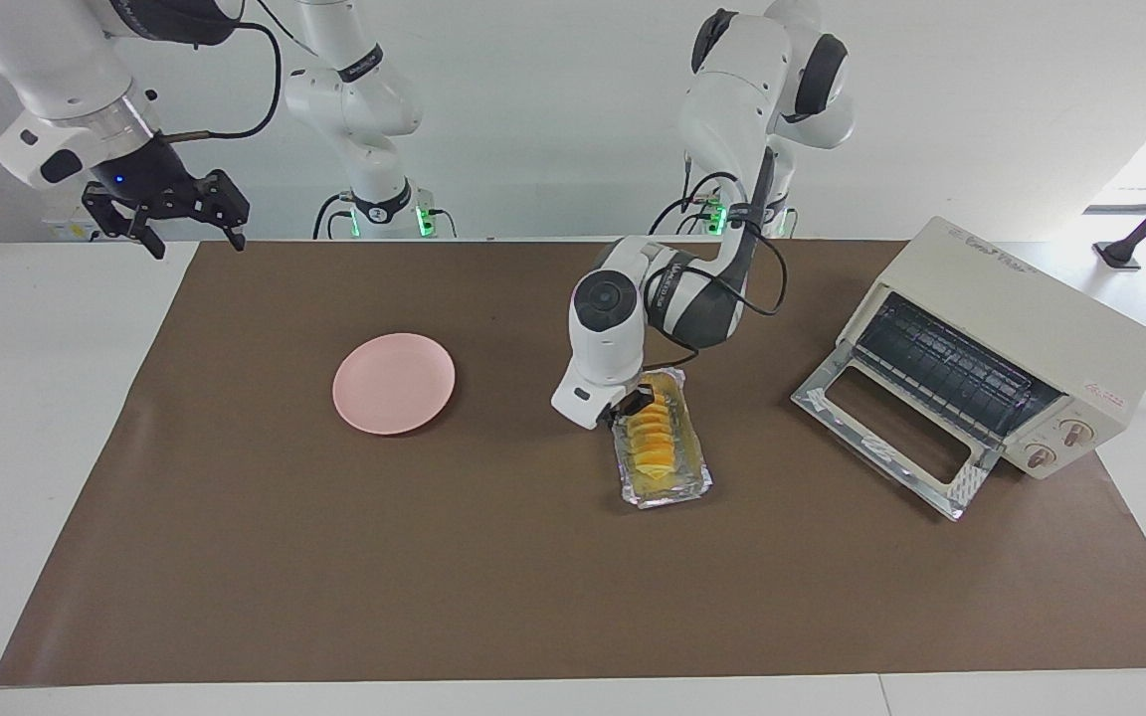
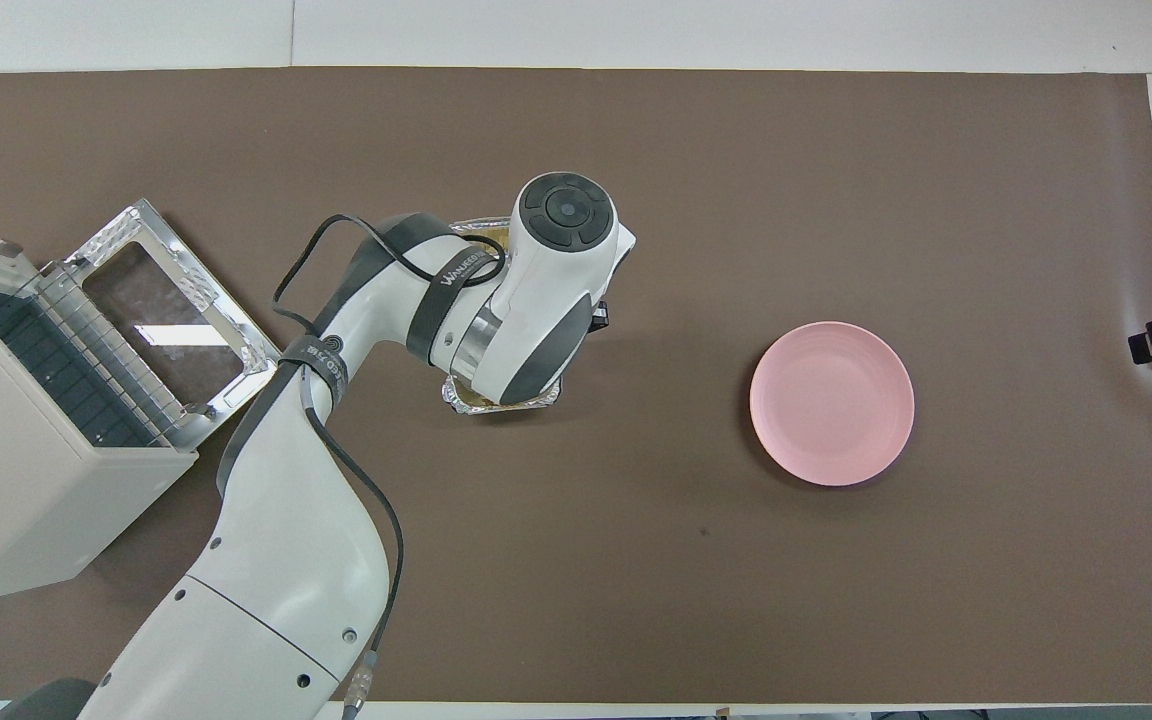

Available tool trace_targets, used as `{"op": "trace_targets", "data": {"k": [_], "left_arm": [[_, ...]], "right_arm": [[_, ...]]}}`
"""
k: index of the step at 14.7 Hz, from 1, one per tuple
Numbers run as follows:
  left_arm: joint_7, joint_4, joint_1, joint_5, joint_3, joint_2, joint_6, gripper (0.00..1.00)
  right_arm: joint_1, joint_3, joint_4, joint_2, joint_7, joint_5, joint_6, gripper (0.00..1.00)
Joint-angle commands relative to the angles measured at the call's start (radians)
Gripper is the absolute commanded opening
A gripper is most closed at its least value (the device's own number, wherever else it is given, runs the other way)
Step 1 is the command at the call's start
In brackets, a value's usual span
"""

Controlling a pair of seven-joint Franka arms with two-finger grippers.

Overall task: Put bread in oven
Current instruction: 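Carry the foil tray with the left gripper into the open oven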

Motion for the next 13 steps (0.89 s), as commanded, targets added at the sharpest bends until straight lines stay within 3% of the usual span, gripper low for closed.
{"op": "trace_targets", "data": {"k": [1, 3, 8, 13], "left_arm": [[-0.002, 0.079, 0.001, 0.007, 0.076, -0.016, -0.130, 0.00], [-0.016, 0.137, 0.002, -0.002, 0.116, -0.013, -0.175, 0.00], [-0.040, 0.133, 0.022, -0.099, 0.336, -0.037, -0.209, 0.00], [-0.064, 0.114, 0.153, -0.102, 0.354, -0.042, -0.206, 0.00]], "right_arm": [[-0.008, 0.007, -0.014, -0.017, -0.021, -0.011, -0.006, 1.00], [-0.008, 0.007, -0.014, -0.017, -0.021, -0.011, -0.006, 1.00], [-0.008, 0.007, -0.014, -0.017, -0.021, -0.011, -0.006, 1.00], [-0.008, 0.007, -0.014, -0.017, -0.021, -0.011, -0.006, 1.00]]}}
